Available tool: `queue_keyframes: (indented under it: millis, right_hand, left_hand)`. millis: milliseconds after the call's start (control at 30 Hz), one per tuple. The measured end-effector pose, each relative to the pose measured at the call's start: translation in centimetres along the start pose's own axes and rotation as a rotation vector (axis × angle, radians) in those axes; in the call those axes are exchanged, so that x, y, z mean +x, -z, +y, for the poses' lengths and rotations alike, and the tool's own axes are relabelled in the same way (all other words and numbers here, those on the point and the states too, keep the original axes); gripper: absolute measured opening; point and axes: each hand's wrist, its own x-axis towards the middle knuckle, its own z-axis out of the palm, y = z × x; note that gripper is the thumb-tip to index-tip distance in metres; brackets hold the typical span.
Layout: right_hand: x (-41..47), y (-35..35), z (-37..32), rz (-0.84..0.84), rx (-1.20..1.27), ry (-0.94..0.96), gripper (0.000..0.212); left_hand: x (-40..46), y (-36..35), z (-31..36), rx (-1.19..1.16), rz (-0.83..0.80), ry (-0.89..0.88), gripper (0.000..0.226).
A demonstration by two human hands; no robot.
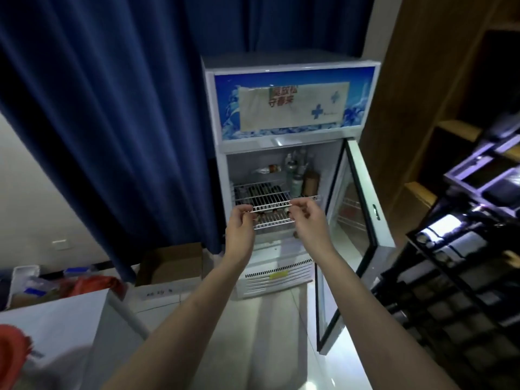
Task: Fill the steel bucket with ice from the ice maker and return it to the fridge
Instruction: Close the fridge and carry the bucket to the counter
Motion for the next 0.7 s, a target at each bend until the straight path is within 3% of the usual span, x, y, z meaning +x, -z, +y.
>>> queue_keyframes:
  millis: [467, 567, 700]
  right_hand:
    - [1.3, 14.4, 2.9, 0.295, -0.252, 0.061, 0.021]
    - [2.2, 16.6, 4.7, 0.293, -0.312, -0.015, 0.026]
    - [3.4, 18.4, 6.8, 0.253, -0.2, -0.167, 0.034]
  left_hand:
    - [-2.9, -12.1, 0.5, 0.0, -0.249, -0.048, 0.018]
    - [-3.3, -14.4, 0.4, 0.0, -0.271, -0.011, 0.016]
    - [-3.8, -16.6, -0.3, 0.017, -0.28, -0.007, 0.015]
